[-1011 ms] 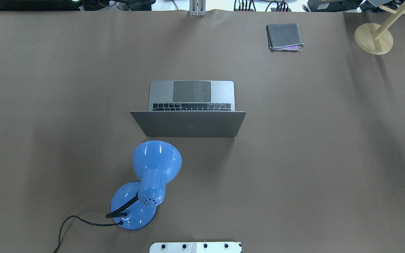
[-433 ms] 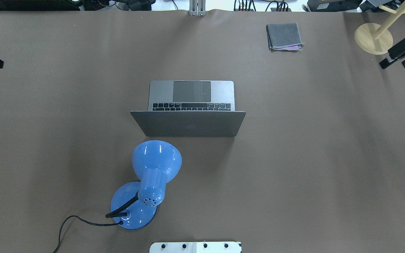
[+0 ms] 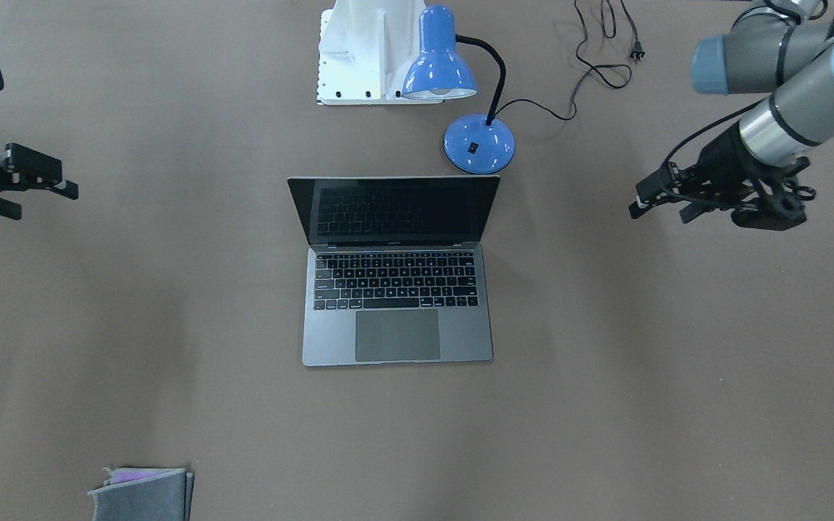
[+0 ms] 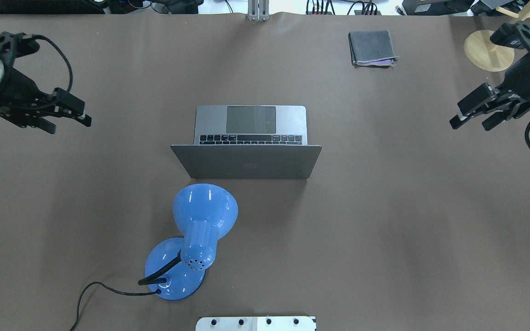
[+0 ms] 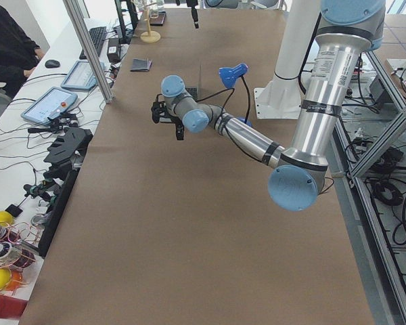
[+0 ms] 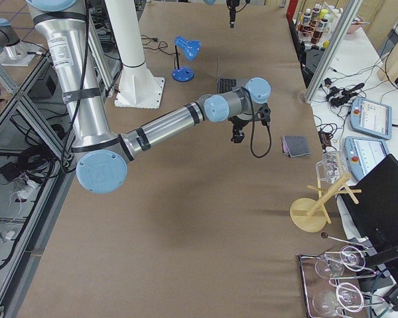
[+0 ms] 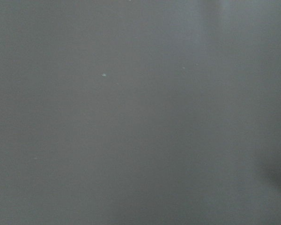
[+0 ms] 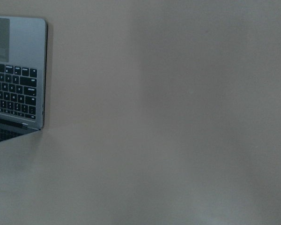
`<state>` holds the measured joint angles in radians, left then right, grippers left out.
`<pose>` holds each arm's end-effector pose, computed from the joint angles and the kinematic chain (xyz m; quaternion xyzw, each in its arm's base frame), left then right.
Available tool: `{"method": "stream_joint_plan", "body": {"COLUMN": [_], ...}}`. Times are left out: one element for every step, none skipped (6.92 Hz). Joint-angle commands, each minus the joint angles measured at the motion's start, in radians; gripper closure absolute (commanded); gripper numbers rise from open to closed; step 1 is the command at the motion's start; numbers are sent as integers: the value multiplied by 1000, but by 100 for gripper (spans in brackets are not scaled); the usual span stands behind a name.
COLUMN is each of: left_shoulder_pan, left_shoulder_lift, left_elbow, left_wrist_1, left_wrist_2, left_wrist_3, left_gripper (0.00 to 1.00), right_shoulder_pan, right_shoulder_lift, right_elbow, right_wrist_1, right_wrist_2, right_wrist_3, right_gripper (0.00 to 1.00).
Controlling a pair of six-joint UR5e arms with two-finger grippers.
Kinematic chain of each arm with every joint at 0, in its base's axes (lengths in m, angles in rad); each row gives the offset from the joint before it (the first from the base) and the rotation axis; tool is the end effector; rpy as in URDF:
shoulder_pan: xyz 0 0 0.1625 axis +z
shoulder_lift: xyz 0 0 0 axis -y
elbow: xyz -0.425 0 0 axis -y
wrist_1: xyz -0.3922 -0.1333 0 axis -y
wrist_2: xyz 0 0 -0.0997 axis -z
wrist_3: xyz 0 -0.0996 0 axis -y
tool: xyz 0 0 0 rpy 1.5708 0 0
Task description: Close laptop
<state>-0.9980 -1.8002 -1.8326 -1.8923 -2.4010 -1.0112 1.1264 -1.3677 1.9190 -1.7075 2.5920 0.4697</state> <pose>0.2532 -0.5029 0.3652 -0.0096 0.5176 -0.0272 0.8551 -0.1851 -0.5011 0.3808 -0.0499 -0.5084 -0.0898 0.8550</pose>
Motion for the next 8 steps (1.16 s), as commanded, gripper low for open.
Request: {"method": "stream_joint_plan", "body": {"left_shoulder_pan": [108, 136, 166, 189, 215, 248, 297, 355], "left_shoulder_lift": [-51, -59, -59, -59, -59, -86, -115, -140], "left_elbow": [-8, -17, -33, -40, -57, -65, -66, -65], "left_wrist_1": [-48, -48, -48, -48, -48, -48, -48, -48], "left_wrist_2": [5, 19, 40, 45, 63, 72, 106, 173], "left_wrist_3": [-206, -237, -271, -296, -320, -375, -435, -479], "left_gripper": [1, 1, 1, 1, 1, 1, 2, 2], "right_shoulder_pan": [-149, -208, -259, -310, -370, -429, -480, -517], "right_shoulder_lift": [-7, -7, -7, 2, 22, 54, 102, 125], "right_elbow": [69, 64, 61, 63, 63, 60, 58, 54], "right_wrist_1": [104, 211, 292, 343, 395, 431, 434, 434], "right_wrist_2": [-59, -107, -133, -150, -195, -246, -301, -341], "right_wrist_3": [262, 391, 505, 597, 689, 766, 823, 845], "right_gripper": [0, 0, 0, 1, 1, 1, 1, 3]}}
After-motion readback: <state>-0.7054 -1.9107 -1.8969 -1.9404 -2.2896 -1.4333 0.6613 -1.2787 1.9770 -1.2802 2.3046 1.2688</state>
